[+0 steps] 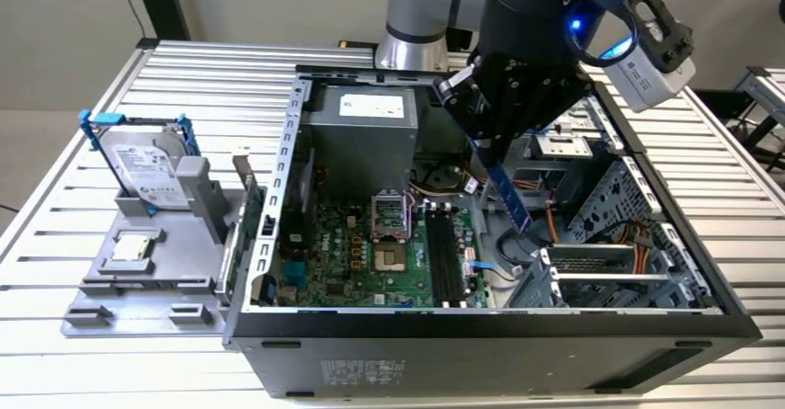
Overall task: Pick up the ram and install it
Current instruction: 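Insert the ram into the slot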
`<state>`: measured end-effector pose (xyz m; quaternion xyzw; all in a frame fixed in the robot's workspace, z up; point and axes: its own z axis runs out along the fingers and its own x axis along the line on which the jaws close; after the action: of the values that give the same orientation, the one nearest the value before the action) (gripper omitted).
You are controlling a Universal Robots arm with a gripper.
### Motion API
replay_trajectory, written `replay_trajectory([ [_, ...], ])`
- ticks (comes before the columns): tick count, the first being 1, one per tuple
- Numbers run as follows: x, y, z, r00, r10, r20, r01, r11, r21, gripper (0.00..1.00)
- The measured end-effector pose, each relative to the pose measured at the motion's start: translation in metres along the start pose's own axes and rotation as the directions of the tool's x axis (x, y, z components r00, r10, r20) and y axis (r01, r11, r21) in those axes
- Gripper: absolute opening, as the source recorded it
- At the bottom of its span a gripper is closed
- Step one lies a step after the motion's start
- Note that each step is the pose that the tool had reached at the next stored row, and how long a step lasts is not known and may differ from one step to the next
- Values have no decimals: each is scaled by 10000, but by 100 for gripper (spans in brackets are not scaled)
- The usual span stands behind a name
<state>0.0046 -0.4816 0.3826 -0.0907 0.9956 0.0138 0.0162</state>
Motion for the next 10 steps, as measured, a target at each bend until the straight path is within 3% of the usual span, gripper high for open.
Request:
replay_trajectory([
  [5, -1, 0, 10, 9973, 738, 19, -738, 9973, 26, 0],
  [10, -2, -1, 20, 9895, 1442, 39, -1443, 9895, 49, 0],
])
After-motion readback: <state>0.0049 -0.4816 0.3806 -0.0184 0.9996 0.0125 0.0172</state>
